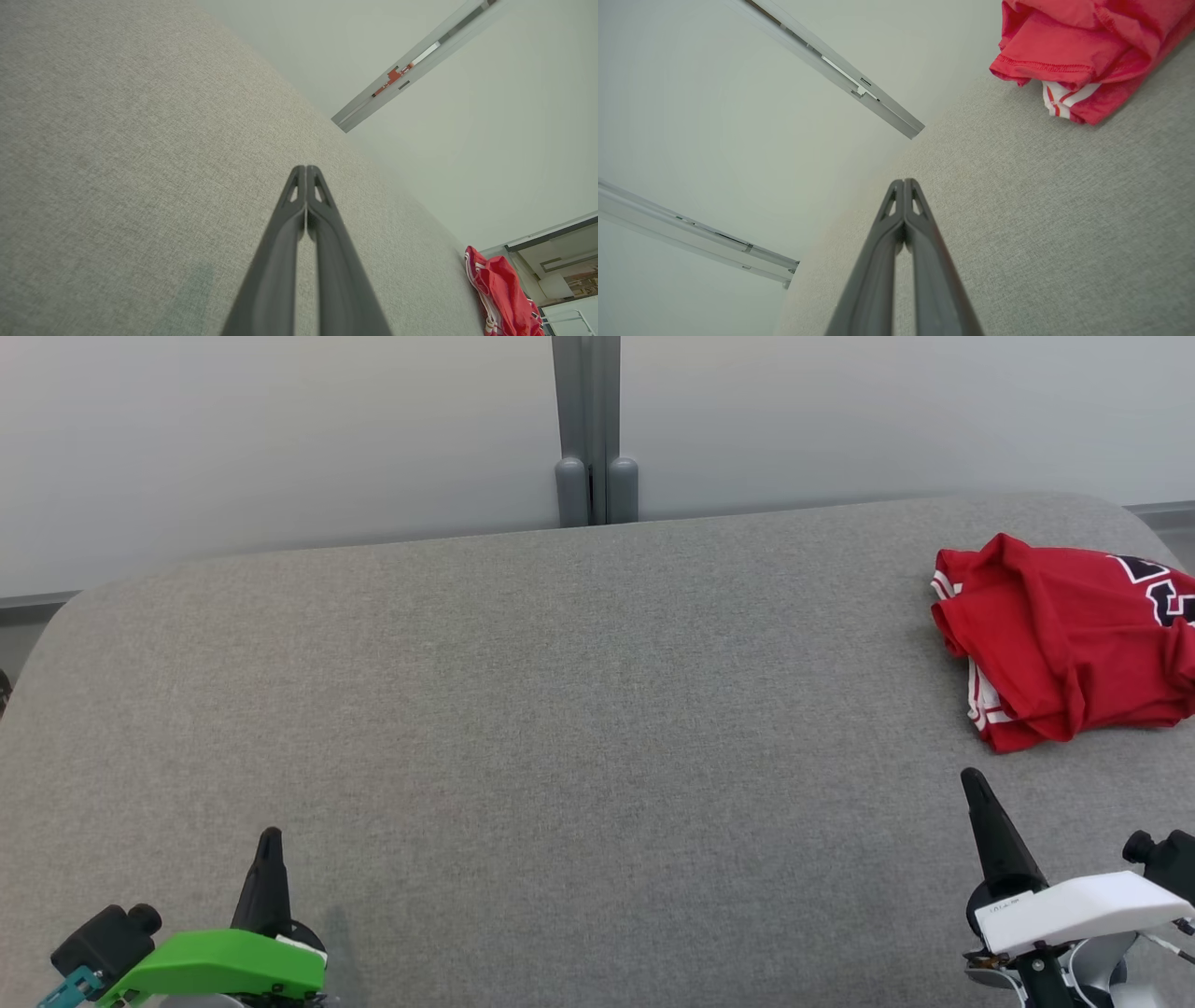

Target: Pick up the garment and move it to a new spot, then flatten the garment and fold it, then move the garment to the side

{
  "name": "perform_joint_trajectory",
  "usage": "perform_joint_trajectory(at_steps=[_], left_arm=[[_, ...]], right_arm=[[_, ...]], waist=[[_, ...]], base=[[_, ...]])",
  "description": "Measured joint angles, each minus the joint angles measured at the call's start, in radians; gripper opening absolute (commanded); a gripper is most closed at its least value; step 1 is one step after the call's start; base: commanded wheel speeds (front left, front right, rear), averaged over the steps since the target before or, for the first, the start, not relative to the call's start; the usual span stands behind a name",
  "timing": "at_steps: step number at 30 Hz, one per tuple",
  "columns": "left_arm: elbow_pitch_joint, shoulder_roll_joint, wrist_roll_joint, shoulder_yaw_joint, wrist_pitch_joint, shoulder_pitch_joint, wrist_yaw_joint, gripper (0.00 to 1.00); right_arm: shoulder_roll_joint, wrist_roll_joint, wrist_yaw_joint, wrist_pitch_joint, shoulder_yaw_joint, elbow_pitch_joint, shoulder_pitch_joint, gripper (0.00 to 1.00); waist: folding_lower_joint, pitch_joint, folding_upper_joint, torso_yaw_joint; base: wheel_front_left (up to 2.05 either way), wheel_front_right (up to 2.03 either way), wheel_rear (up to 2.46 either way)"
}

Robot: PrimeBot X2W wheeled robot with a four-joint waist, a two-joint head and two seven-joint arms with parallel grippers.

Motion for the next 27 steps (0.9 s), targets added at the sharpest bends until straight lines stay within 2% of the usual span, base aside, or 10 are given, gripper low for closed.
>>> perform_joint_trajectory(at_steps=[27], left_arm=[[0.012, -0.028, -0.275, 0.063, 0.075, -0.042, -0.043, 0.00]], right_arm=[[0.007, 0.283, 0.000, 0.031, -0.021, 0.084, -0.072, 0.00]], waist=[[0.0000, 0.001, 0.0000, 0.003]], base=[[0.00, 0.00, 0.00]])
